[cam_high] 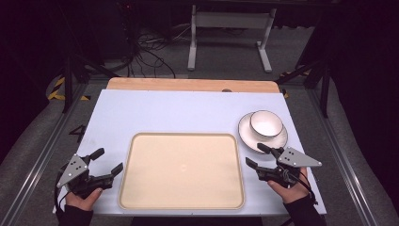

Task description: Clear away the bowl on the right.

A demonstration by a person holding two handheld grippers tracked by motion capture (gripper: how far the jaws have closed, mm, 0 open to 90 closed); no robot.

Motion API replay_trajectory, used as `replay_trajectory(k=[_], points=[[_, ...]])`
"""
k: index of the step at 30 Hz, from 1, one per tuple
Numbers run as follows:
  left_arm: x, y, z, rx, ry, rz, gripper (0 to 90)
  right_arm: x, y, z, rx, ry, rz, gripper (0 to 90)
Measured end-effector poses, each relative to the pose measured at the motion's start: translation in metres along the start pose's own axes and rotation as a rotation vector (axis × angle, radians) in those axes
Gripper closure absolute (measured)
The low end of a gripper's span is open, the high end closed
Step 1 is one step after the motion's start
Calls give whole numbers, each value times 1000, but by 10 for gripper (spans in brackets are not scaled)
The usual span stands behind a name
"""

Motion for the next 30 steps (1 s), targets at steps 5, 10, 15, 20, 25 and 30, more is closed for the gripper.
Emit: replay_trajectory(k=[5,10,15,20,25,30], points=[[0,0,0,0,1,0,114,0,8,1,15,4,1,339],[0,0,1,-4,-1,0,114,-2,19,3,30,13,10,348],[-1,0,1,-3,1,6,113,-6,25,4,33,25,17,348],[-1,0,0,-3,6,6,113,-6,33,5,31,29,21,350],[-1,0,0,-5,4,5,114,-2,39,5,29,29,19,352],[-1,0,0,-8,6,2,114,3,42,4,25,35,6,362]])
Point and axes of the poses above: each handheld gripper's, and its own axes: z roughly backward along the jaws, y roughly out of its top, x roughly to its right, the point moved 1 cm from there along -z, roughly forward along the jaws, and after that the axes turned 3 degrees about z, right-handed, at the moved point
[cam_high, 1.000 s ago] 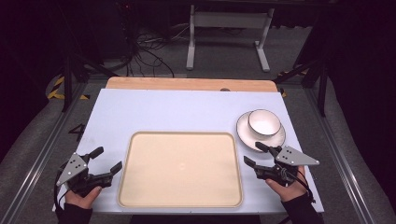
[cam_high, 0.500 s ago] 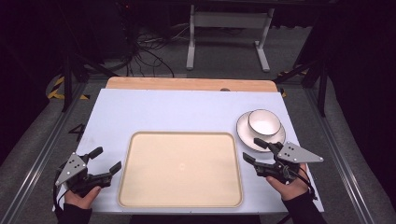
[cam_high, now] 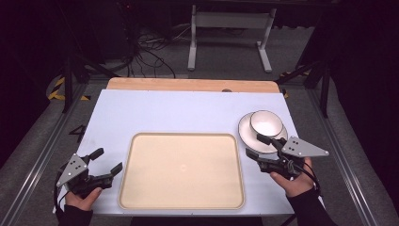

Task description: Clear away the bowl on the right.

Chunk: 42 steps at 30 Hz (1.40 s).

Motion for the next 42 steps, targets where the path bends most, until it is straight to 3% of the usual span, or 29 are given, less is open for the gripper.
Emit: replay_trajectory(k=[4,10,20,31,35,42], points=[[0,0,0,-3,1,0,114,2,5,1,-32,8,-17,400],[-1,0,0,-3,4,1,115,11,13,1,-73,-23,-20,400],[-1,-2,-2,-21,6,3,117,36,23,-1,-189,-77,-81,397],[-5,-5,-3,-36,24,-14,120,58,32,1,-236,-116,-115,402],[-11,-8,-4,-40,37,5,121,64,36,0,-250,-125,-127,415],[-9,-8,-5,-41,32,-9,119,74,41,-1,-292,-160,-153,430]])
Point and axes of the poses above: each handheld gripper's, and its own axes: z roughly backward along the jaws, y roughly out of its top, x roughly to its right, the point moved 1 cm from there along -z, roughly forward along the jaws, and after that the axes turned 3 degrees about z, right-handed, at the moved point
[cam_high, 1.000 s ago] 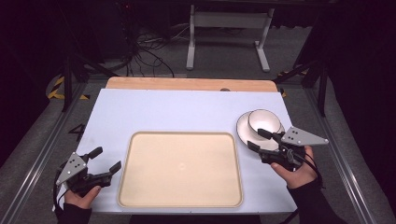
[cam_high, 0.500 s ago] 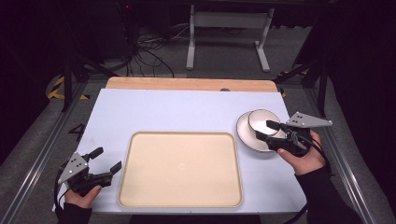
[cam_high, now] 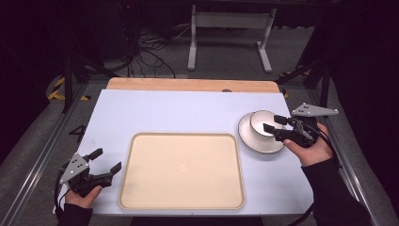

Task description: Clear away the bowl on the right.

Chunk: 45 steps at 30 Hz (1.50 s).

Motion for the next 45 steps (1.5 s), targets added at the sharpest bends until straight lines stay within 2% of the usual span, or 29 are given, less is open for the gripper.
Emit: replay_trajectory(k=[7,12,21,23,27,31,32,36,39,45], points=[[0,-1,1,14,-3,6,111,13,8,0,-35,-31,-8,443],[0,-2,2,27,-4,8,107,23,14,-3,-84,-55,-6,505],[0,-1,1,29,1,9,105,38,22,-8,-146,-78,-36,488],[0,-1,1,14,0,-3,105,41,24,-10,-155,-77,-47,482],[1,-1,0,17,-2,-2,106,49,22,-15,-177,-96,-73,482],[1,-1,0,14,-3,-2,106,60,18,-24,-224,-115,-107,487],[1,-1,0,14,-3,-3,106,65,16,-29,-245,-122,-121,501],[1,-1,0,7,-4,-9,107,72,13,-35,-262,-129,-156,550],[1,-1,-1,7,-3,-12,107,76,11,-39,-276,-131,-169,555],[1,-1,0,3,-1,-16,110,86,4,-54,-367,-133,-166,536]])
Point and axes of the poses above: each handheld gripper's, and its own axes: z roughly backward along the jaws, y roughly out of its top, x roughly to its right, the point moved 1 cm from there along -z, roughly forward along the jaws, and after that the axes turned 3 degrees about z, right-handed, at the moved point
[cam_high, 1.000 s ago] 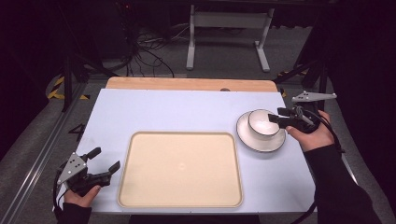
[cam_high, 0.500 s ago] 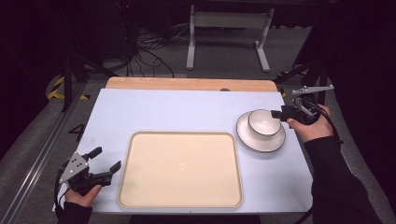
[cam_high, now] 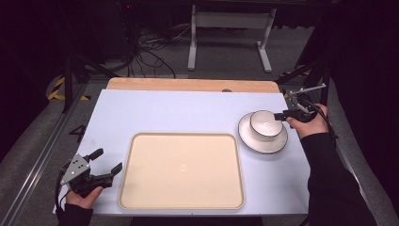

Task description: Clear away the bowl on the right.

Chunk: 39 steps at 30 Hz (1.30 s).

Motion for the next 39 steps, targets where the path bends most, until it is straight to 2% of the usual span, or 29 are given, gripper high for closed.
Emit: replay_trajectory(k=[2,3,4,12,15,19,22,25,30,35,39], points=[[0,0,0,-1,0,4,110,2,0,-5,-35,0,3,550],[0,0,0,-1,0,4,110,2,0,-5,-35,0,3,550],[1,0,-1,-2,-2,2,110,4,-1,-9,-54,-15,-5,564],[1,0,-1,-7,1,-1,111,11,-2,-24,-114,-49,-42,590],[2,0,-1,-11,4,-3,111,13,-2,-27,-123,-46,-57,595],[2,0,-1,-15,4,-7,112,16,-2,-33,-145,-37,-76,646],[3,0,-1,-15,2,-9,114,18,-3,-37,-167,-8,-105,687],[2,0,-1,-16,4,-12,114,19,-4,-43,-187,2,-115,699],[2,0,-1,-16,3,-12,114,19,-5,-50,-203,1,-117,706],[3,0,-1,-16,1,-11,117,18,-3,-55,-221,-16,-138,785],[3,0,-1,-18,-1,-10,118,20,-5,-60,-253,-24,-152,807]])
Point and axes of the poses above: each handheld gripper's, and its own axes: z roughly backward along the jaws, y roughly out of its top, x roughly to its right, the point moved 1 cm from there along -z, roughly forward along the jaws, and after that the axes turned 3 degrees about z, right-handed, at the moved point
